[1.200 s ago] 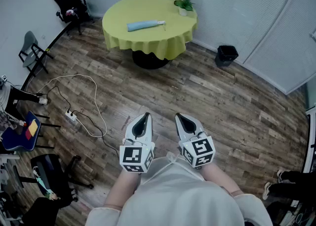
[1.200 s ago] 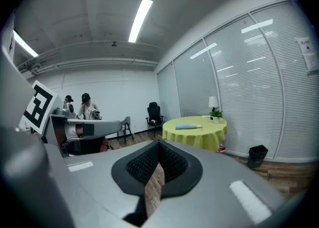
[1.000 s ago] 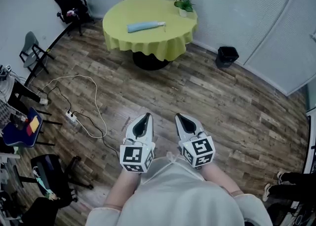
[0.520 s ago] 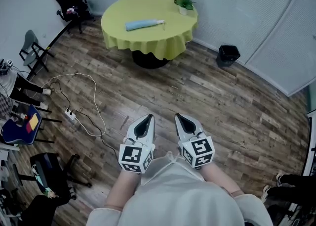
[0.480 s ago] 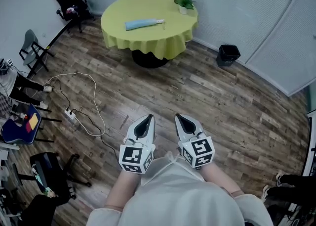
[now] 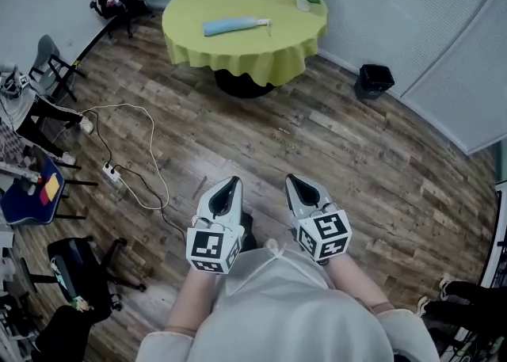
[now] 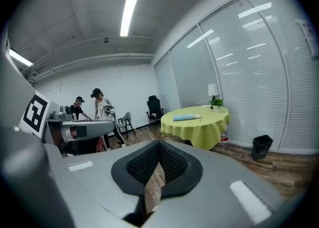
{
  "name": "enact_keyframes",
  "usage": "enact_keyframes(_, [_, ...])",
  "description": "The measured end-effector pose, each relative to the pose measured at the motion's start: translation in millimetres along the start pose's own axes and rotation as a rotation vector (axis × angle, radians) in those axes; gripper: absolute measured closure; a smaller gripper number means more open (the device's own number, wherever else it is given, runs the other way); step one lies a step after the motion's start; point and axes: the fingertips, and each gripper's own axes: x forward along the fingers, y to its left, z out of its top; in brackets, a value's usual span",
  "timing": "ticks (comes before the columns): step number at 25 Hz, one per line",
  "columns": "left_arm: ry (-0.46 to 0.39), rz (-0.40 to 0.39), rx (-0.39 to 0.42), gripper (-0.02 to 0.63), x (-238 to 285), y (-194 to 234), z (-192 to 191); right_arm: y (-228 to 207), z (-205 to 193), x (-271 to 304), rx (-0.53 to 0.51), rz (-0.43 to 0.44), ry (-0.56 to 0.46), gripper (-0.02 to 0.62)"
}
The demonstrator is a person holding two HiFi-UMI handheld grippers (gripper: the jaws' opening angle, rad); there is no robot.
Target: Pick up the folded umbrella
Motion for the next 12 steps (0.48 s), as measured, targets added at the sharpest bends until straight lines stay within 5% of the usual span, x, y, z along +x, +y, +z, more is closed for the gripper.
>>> enact_keyframes(12, [-0.016, -0.009, -0.008, 0.600, 113.8, 164.1, 33.5, -0.3, 64.9, 181.1, -0.039, -0.048, 0.016, 0.595])
